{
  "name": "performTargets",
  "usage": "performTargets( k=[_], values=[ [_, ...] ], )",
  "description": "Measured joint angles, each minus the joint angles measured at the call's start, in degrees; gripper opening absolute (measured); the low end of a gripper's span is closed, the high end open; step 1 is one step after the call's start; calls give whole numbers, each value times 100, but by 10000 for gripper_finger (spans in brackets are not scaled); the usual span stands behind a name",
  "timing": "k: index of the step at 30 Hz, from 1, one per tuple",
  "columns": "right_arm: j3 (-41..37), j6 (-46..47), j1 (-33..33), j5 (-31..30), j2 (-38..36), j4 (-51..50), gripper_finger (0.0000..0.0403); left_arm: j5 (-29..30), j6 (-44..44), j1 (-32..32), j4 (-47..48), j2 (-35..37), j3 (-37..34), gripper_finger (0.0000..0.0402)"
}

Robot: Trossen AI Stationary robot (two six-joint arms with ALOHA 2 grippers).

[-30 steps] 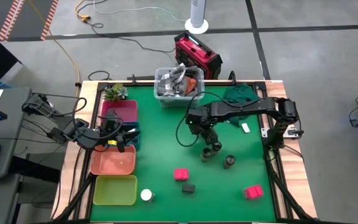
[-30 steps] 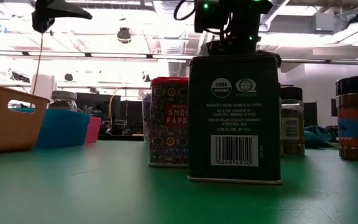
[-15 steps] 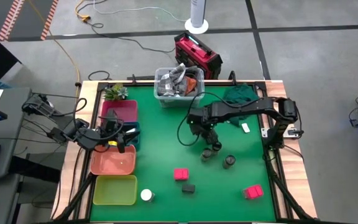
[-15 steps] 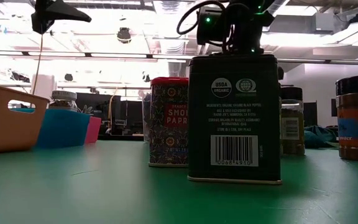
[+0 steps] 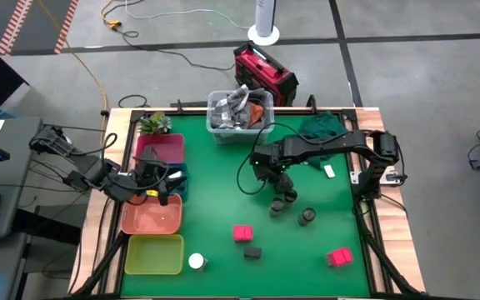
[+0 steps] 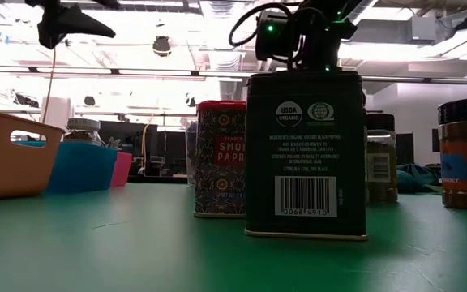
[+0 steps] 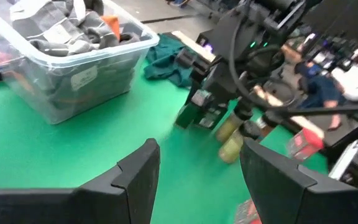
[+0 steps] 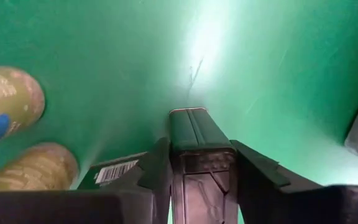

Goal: Sort spices by type
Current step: Put the top left green seasoning can into the red bin

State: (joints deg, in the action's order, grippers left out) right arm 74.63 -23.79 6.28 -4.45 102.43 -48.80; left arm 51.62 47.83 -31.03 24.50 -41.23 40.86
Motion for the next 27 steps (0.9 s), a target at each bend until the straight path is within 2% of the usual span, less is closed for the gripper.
performTargets(
  k=[5, 13, 18, 21, 27],
  values=[
    [70, 170, -30, 2, 0, 276, 190, 3, -2, -1, 392, 0, 0, 212],
    [390, 291, -59, 27, 0, 984, 161, 16, -2, 0, 595, 0, -1, 212],
    [650, 516, -161, 75, 0, 1651, 176, 17, -4, 0, 572, 0, 0, 212],
    [780, 815, -177, 319, 0, 1927, 182, -17, -150, 0, 558, -54, 0, 212],
    [1084, 1157, -191, 588, 0, 2155, 169, -277, -506, 177, 548, -578, -2, 213]
  ],
)
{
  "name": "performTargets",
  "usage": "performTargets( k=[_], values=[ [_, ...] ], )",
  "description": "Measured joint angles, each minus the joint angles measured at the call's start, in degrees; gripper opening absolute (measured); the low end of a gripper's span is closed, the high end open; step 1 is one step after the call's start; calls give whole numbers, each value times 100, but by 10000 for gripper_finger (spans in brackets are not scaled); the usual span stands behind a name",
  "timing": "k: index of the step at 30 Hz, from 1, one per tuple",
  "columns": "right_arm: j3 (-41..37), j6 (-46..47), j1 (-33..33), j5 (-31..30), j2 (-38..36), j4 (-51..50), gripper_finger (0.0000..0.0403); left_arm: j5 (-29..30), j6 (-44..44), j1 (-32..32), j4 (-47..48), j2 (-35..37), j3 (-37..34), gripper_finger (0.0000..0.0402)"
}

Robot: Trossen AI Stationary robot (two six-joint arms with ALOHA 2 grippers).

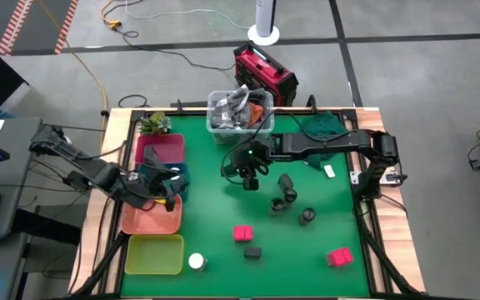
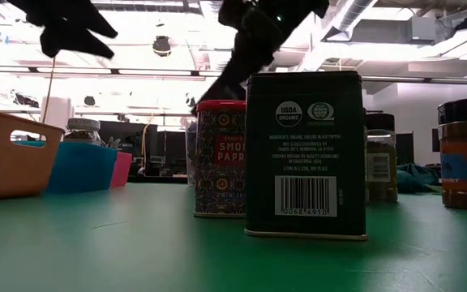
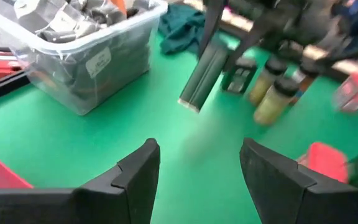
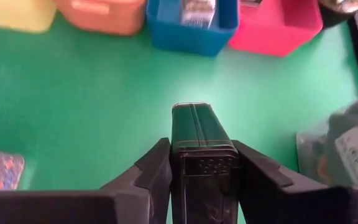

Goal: Sort spices by type
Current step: Put the top left green seasoning can into the red bin

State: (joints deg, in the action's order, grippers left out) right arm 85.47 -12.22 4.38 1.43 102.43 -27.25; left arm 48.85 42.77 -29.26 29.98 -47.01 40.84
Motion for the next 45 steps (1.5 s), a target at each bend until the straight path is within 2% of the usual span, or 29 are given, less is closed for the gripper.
performTargets(
  k=[4, 9, 13, 20, 28, 33, 40, 45],
  values=[
    [178, 328, -15, 31, 0, -23, 169, -85, -294, 238, -251, -428, 0, 220],
    [315, 664, 31, 247, 0, -43, 172, -296, -842, 610, -861, -737, 0, 251],
    [319, 775, 28, 317, 0, -43, 172, -907, -1250, 1048, -1307, -852, 0, 271],
    [319, 919, 16, 378, 0, -39, 173, -1937, -1788, 1846, -2078, -1065, 0, 274],
    [319, 941, 16, 470, 0, 2, 173, -2751, -2454, 2277, -2973, -1421, 0, 274],
    [319, 939, 16, 494, 0, 9, 173, -2925, -2839, 2365, -3395, -1759, 0, 274],
    [319, 934, -24, 626, 0, -13, 173, -2959, -2910, 2640, -3621, -2097, 0, 274],
    [319, 913, -23, 630, 0, -38, 173, -3331, -2996, 2835, -3922, -2289, 0, 274]
  ],
)
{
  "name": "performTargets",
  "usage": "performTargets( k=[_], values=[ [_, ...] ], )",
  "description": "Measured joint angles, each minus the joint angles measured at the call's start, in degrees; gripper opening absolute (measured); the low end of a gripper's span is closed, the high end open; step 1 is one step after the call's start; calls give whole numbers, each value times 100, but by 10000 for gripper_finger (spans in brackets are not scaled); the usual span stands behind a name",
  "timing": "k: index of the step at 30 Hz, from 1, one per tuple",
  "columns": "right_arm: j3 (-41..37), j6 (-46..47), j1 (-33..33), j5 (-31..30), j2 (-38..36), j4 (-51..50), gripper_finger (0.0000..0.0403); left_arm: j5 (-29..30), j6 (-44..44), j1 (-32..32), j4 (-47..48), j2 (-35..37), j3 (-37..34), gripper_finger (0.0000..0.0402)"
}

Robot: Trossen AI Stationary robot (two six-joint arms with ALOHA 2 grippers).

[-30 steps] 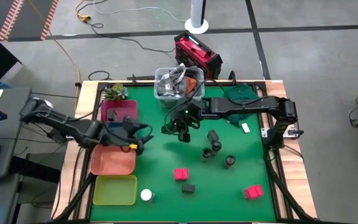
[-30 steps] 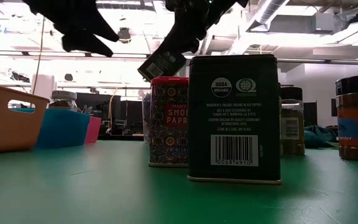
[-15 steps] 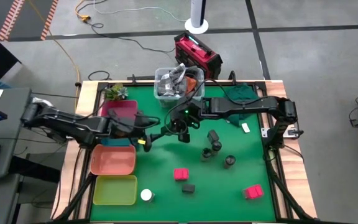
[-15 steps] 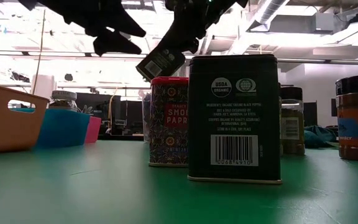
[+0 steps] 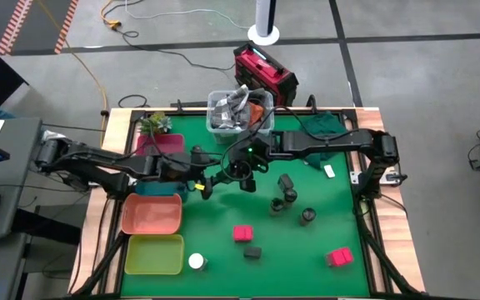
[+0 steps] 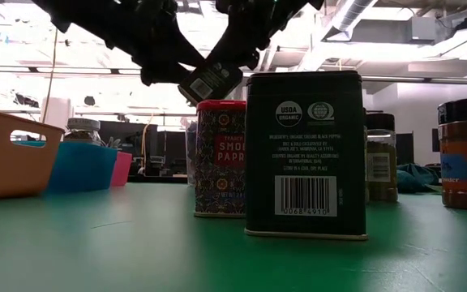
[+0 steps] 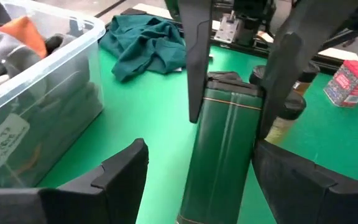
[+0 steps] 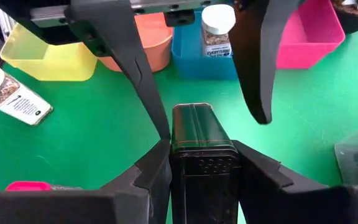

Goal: Sort spices by type
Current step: Put the top left green seasoning can into the red bin

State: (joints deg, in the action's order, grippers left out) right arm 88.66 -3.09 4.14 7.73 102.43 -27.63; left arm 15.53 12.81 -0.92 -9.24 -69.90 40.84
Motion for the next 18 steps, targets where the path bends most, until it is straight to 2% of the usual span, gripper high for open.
performTargets(
  k=[3, 9, 18],
  values=[
    [0, -27, 4, 2, 0, -34, 173, -306, 3, 104, -188, -146, 2, 274],
    [0, -37, 2, 6, 0, 103, 173, -557, -187, 174, -210, -500, 287, 266],
    [0, 0, 2, -1, 4, 85, 173, -641, -401, 171, 115, -702, 540, 177]
  ],
)
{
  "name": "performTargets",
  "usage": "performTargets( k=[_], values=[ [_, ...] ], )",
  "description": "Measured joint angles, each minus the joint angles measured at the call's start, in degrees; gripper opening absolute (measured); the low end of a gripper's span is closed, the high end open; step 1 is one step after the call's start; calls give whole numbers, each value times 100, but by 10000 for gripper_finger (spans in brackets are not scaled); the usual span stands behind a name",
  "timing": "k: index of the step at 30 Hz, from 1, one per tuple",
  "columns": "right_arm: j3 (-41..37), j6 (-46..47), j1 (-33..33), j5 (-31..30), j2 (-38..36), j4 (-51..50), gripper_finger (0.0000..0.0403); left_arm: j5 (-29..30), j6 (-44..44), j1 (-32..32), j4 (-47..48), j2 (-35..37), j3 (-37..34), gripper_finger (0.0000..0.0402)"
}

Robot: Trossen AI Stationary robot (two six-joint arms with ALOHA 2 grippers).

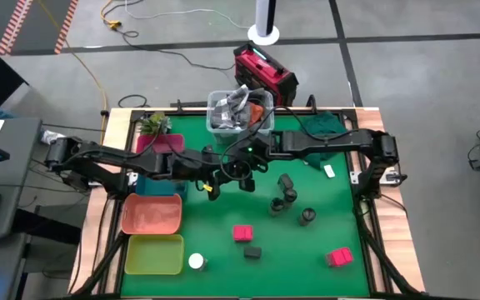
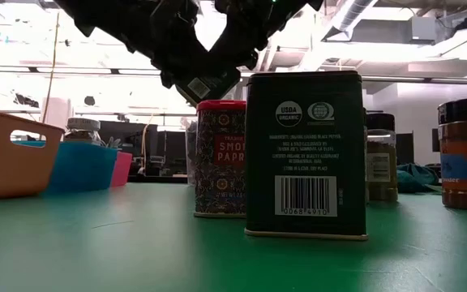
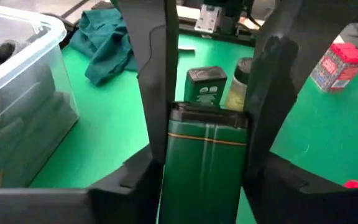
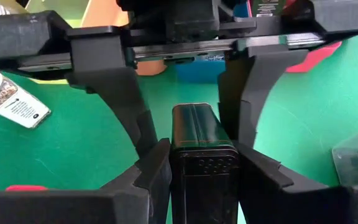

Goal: Sort spices by type
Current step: Put the top left green seasoning can into the red bin

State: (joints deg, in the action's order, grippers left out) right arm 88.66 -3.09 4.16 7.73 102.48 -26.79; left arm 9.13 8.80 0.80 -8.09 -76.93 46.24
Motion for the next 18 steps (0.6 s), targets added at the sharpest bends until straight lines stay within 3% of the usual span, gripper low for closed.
performTargets(
  k=[6, 18],
  values=[
    [0, 4, 11, 19, 11, 12, 173, -35, 30, -34, 338, 58, 11, 134],
    [0, 10, 42, 23, 11, 90, 184, 5, 85, -81, 487, 166, 0, 138]
  ],
)
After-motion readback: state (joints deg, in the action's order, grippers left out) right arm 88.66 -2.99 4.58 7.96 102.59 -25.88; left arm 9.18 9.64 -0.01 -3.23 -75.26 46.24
